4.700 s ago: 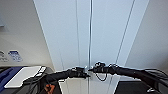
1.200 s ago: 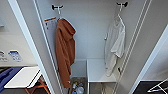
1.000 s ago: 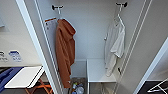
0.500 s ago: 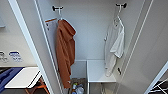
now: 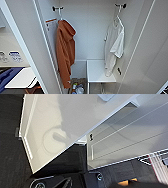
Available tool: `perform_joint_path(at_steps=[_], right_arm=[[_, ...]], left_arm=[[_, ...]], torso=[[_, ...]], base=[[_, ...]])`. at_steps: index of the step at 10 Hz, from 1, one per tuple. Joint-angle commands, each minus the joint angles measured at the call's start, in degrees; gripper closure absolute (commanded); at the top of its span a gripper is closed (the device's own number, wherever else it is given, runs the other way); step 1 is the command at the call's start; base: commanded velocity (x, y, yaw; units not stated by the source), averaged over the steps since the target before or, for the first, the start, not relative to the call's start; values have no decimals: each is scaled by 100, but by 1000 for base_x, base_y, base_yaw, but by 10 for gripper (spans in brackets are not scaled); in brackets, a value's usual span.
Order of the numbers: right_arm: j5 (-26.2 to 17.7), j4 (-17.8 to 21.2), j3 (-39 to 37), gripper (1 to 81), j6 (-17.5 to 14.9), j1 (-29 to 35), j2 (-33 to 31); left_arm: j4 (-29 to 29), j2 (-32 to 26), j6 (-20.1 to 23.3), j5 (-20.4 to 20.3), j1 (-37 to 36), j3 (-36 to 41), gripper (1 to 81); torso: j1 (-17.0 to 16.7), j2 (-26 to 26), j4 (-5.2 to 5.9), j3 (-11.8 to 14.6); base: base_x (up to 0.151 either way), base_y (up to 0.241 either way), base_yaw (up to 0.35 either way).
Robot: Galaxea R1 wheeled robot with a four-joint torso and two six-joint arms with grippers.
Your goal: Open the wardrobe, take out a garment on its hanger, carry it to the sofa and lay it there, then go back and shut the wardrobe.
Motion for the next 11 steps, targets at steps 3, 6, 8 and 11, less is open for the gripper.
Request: perform_joint_path(at_steps=[3,6,8,11], right_arm=[[-570,-76,-2065,10,515,-841,1673],[-906,-270,-2471,10,498,-1124,2326],[-1125,-270,-2952,10,436,-1352,2877],[-1345,-374,-3726,10,419,-1809,3624]], left_arm=[[56,1220,-1,199,453,-1538,10],[56,2058,-1,446,770,-2693,10],[12,2469,-1,637,885,-3281,10],[-5,3014,8,1412,1025,-3896,10]], torso=[[-2,-2,0,2],[-2,-2,0,2],[-7,-4,0,4],[-7,-6,0,9]], base=[[0,0,0],[0,0,0],[0,0,0],[0,0,0]])
